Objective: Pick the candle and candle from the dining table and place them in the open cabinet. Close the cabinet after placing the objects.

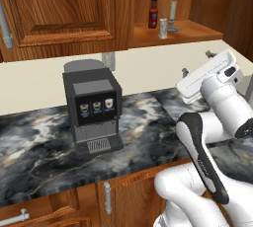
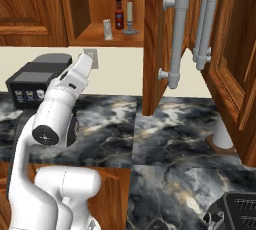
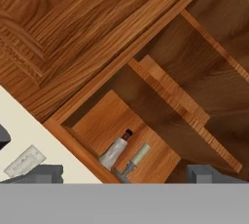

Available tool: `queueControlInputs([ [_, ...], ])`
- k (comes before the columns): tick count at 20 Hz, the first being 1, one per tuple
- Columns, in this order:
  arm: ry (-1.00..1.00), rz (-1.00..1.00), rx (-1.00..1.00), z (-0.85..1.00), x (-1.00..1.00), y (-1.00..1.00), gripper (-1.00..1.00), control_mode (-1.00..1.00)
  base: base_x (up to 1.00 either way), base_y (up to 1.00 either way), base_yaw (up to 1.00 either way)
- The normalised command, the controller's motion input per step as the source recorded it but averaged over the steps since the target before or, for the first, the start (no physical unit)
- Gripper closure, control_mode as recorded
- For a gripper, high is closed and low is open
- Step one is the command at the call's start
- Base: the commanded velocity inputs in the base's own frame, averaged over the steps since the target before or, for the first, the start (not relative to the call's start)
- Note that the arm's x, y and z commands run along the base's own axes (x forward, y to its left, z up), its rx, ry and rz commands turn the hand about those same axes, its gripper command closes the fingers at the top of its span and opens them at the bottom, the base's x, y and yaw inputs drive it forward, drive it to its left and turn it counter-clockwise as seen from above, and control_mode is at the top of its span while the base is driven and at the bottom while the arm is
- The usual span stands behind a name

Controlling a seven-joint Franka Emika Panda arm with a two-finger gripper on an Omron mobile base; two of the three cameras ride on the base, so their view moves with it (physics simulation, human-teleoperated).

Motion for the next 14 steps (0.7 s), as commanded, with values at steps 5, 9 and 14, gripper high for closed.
queueControlInputs([
  [5, 0.00, -0.10, 0.00, 0.00, -0.63, 0.00, -1.00, -1.00, 0.00, 0.00, 0.00],
  [9, 0.00, -0.08, 0.01, 0.01, -0.66, 0.00, -1.00, -1.00, 0.00, 0.00, 0.00],
  [14, 0.00, -0.07, 0.19, 0.00, -0.69, -0.04, -1.00, -1.00, 0.00, 0.00, 0.00],
])
